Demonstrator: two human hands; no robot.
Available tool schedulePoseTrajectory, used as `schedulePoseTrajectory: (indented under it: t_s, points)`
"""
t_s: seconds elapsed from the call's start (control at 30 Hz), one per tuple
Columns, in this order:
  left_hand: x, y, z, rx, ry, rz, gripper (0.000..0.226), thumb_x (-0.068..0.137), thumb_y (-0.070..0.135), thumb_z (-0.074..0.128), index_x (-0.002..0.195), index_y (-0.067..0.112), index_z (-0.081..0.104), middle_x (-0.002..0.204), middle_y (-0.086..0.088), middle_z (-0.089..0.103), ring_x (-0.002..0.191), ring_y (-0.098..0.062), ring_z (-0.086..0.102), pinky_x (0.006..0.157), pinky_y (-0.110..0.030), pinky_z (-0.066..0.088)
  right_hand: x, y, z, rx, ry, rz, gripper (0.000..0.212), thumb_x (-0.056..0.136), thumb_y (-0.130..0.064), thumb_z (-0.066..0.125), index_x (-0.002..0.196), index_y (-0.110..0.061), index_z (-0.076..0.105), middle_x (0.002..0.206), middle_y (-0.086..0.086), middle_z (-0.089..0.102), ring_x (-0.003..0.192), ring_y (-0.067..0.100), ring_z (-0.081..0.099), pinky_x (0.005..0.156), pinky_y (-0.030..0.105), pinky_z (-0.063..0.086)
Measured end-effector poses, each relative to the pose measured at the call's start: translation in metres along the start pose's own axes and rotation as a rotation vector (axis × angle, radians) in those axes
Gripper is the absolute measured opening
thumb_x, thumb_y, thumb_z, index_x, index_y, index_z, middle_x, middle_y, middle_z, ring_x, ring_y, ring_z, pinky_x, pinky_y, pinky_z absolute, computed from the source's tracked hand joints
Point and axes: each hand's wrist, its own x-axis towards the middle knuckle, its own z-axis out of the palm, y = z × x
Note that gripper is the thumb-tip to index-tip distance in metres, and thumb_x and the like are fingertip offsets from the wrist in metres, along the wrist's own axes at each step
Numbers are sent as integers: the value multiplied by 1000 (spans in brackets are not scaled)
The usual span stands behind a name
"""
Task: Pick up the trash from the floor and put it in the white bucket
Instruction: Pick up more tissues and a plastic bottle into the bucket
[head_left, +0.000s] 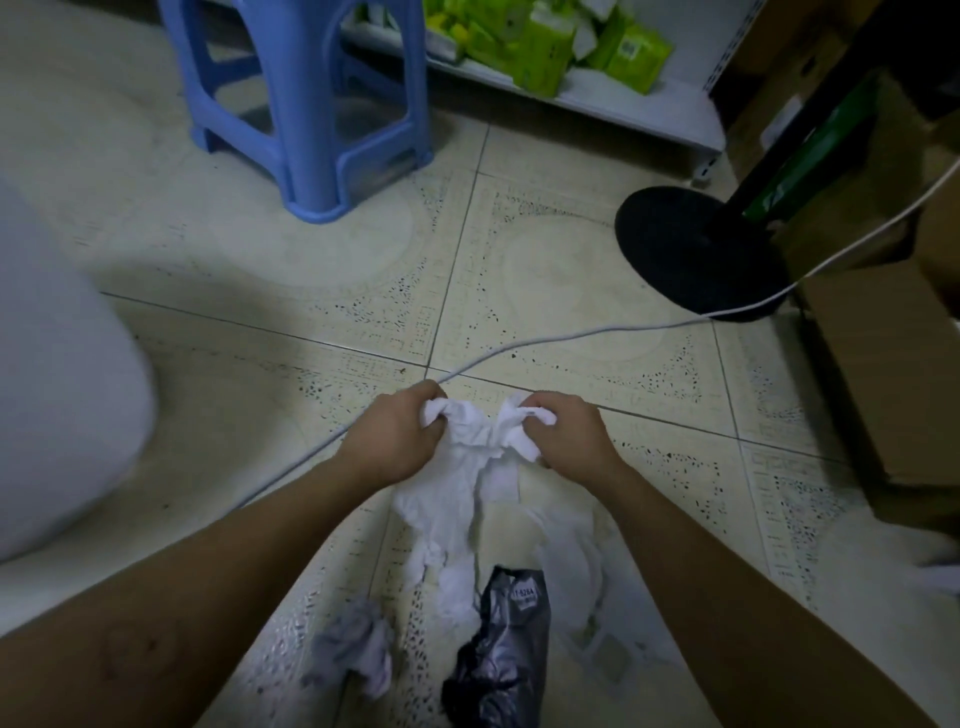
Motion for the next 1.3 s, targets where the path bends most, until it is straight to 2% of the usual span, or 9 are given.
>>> schedulePoseTrajectory:
  t_s: [0.23,0.33,0.5,0.63,0.73,0.87,1.0,1.1,1.3]
  points:
    - [-11,-24,-34,272,-16,-58,53,95,52,20,92,17,59,85,-9,59,79,-28,59,72,-34,49,-7,-42,3,41,-12,-44,34,86,-12,49,56,-29,51,58,-10,54,58,8,48,52,16,34]
    - [-17,-29,-45,263,-83,-99,61,97,49,11,109,13,59,104,-17,66,92,-31,61,84,-37,49,-11,-57,7,29,-83,-47,22,87,-17,50,70,-23,64,66,-11,60,63,7,54,56,15,39]
    - [-25,-33,-70,205,-47,-105,24,99,26,34,102,16,56,103,-12,70,88,-29,63,70,-31,44,-17,-70,10,130,-123,-21,20,87,-36,58,93,-22,71,97,-7,71,87,8,63,71,24,47]
    - [-21,-24,-100,48,43,-47,27,86,2,46,98,15,66,92,-9,72,81,-29,66,68,-32,51,-14,-89,-3,112,-88,-51,18,88,-11,53,88,-21,69,88,-1,71,76,16,68,73,29,56]
    - [-16,-7,-131,59,159,-15,15,90,14,45,89,10,60,92,-10,68,82,-27,62,67,-31,45,-11,-117,-22,184,-50,-105,26,89,0,48,77,-14,66,84,11,69,64,22,69,59,25,60]
    - [-10,18,-198,207,350,-44,34,84,51,51,87,17,50,83,-2,59,77,-26,57,66,-34,46,-6,-176,-56,224,8,-189,22,91,-1,48,84,-11,65,88,9,65,59,22,67,45,10,45]
    - [-8,26,-277,274,367,-1,23,92,31,47,101,10,45,97,-15,64,89,-37,60,75,-44,50,2,-255,-80,220,62,-303,27,81,-3,53,103,-19,57,87,6,63,53,23,63,51,33,55]
    - [-13,23,-334,285,391,-14,23,94,18,44,115,10,40,104,-20,66,96,-39,61,80,-43,49,4,-316,-86,214,100,-405,18,75,-4,57,88,-16,59,74,6,69,53,26,65,55,45,57]
    - [-54,-1,-428,136,481,-68,10,90,17,54,95,11,48,81,-12,72,68,-30,71,48,-23,51,-3,-429,-62,256,164,-634,17,75,-9,65,73,-26,68,72,-4,67,59,11,58,63,32,52]
